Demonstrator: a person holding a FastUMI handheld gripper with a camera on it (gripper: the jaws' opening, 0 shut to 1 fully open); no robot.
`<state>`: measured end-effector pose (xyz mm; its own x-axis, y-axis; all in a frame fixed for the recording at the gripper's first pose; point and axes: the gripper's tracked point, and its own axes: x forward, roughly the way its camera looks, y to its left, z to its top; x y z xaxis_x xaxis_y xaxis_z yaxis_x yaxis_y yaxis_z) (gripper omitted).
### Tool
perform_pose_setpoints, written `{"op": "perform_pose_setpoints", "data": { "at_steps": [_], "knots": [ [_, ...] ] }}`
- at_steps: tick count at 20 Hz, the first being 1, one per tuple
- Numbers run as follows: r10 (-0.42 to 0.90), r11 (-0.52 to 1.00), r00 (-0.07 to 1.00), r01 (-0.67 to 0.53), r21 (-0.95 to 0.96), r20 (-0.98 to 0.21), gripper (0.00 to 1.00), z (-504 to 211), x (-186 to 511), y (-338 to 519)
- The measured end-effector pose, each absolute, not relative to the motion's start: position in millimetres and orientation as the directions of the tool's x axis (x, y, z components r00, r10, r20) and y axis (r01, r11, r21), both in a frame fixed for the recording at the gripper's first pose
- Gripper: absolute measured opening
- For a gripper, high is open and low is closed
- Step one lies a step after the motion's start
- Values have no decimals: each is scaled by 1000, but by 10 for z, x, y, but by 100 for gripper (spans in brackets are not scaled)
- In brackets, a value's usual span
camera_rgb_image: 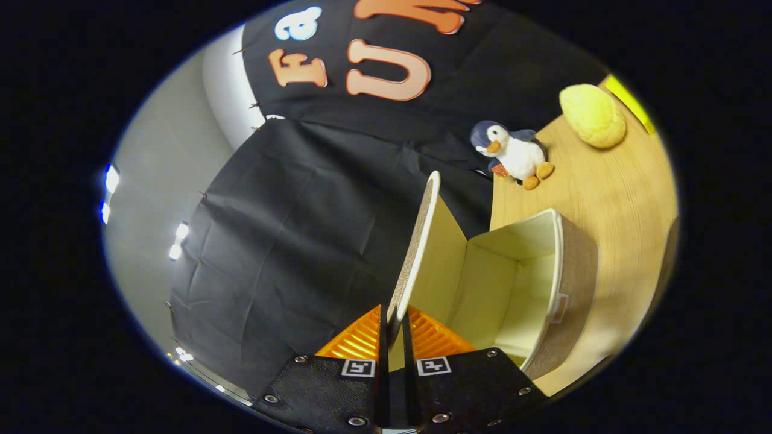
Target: Open the storage box then place both shoes into the box .Put the left shoe in first, then the right shoe, with the right side of both shoes facing outward in a uniform manner.
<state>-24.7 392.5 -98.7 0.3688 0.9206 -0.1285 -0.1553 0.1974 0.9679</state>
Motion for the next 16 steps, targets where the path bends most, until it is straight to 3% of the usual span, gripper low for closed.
{"op": "perform_pose_setpoints", "data": {
  "at_steps": [9,16],
  "knots": [
    [938,243,310,-268,932,-156,11,-542,-181,4672],
    [938,271,292,-289,918,-185,14,-473,-201,5224]
  ]
}}
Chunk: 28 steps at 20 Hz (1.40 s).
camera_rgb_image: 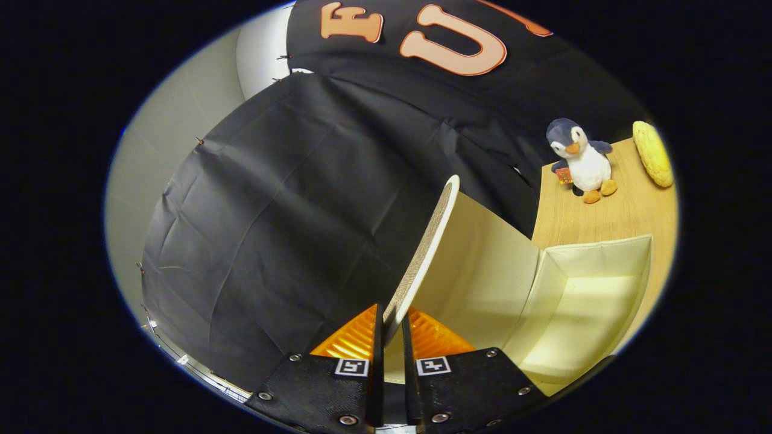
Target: Open the storage box then place both shoes into the box .Put the left shoe in first, then the right shoe, with the right side of both shoes facing outward in a uniform manner.
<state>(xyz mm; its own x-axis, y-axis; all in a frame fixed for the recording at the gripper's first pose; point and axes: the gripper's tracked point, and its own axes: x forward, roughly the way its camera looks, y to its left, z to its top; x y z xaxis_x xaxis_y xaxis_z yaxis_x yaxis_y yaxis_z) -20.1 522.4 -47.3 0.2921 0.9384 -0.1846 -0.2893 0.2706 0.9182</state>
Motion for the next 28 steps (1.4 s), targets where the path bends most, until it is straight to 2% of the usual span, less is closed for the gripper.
{"op": "perform_pose_setpoints", "data": {
  "at_steps": [3,5,10,15,20,22,25,28],
  "knots": [
    [935,287,292,-291,912,-201,17,-549,-189,5407],
    [931,309,287,-288,906,-226,25,-618,-194,5479],
    [912,363,313,-321,875,-264,56,-778,-208,5459],
    [871,448,374,-341,826,-318,67,-956,-160,5055],
    [773,605,486,-374,702,-408,85,-1214,-42,4322],
    [721,667,535,-360,652,-442,89,-1377,-31,3953],
    [621,755,618,-306,580,-482,89,-1596,37,3337],
    [516,837,655,-248,488,-552,90,-1910,-6,2756]
  ]
}}
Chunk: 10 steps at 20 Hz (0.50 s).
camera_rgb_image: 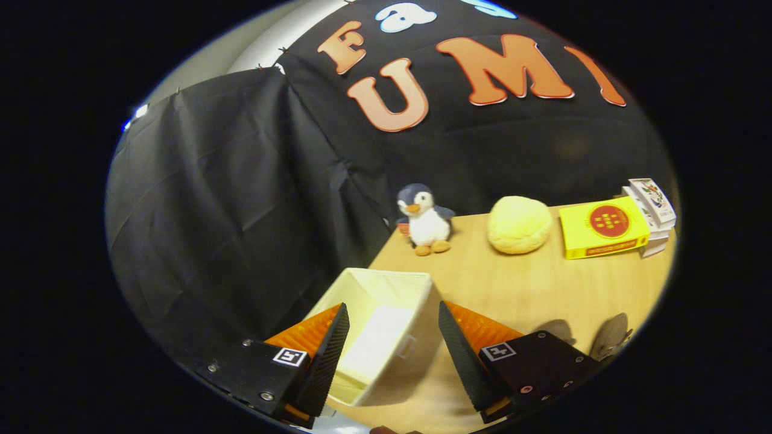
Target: Open the storage box then place both shoes into the box .Put the left shoe in first, then the right shoe, with the right side of both shoes facing outward in a uniform manner.
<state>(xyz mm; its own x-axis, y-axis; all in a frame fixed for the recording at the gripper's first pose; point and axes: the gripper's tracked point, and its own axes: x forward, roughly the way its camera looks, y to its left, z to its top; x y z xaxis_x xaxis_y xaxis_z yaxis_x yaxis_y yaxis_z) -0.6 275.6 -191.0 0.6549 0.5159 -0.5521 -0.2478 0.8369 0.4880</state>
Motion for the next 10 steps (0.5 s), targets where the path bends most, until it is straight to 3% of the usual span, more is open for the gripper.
{"op": "perform_pose_setpoints", "data": {
  "at_steps": [4,10],
  "knots": [
    [373,920,657,-171,353,-655,90,-2437,-257,2053],
    [264,961,610,-103,255,-747,90,-3004,-602,1474]
  ]
}}
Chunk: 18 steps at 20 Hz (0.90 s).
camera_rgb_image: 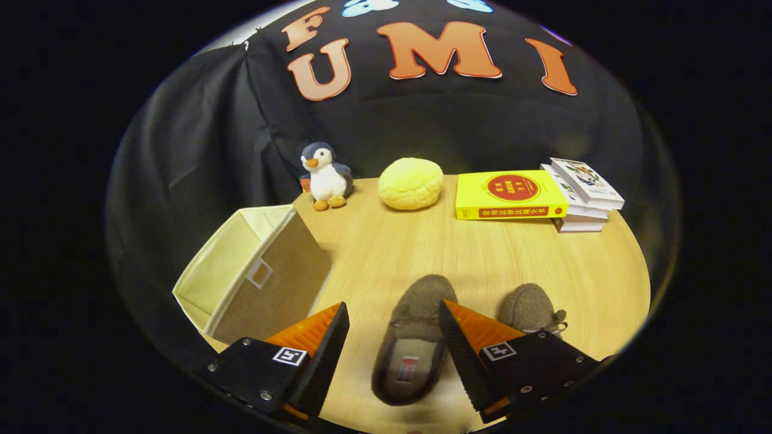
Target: Open the storage box then place both shoes into the box .Put the left shoe in first, then the right shoe, with the right side of both shoes facing outward in a uniform manner.
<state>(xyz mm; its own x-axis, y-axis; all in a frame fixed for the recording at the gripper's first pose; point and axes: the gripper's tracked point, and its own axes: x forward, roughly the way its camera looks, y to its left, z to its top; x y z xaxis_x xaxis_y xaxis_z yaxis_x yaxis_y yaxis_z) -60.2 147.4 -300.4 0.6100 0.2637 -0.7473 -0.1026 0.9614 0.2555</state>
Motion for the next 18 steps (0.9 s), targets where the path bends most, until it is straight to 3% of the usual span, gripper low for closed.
{"op": "perform_pose_setpoints", "data": {
  "at_steps": [7,10,18],
  "knots": [
    [213,977,520,-103,187,-827,82,-3578,-904,1217],
    [163,987,488,-65,150,-857,73,-3826,-915,1081],
    [198,976,440,-1,220,-876,47,-4077,-778,1239]
  ]
}}
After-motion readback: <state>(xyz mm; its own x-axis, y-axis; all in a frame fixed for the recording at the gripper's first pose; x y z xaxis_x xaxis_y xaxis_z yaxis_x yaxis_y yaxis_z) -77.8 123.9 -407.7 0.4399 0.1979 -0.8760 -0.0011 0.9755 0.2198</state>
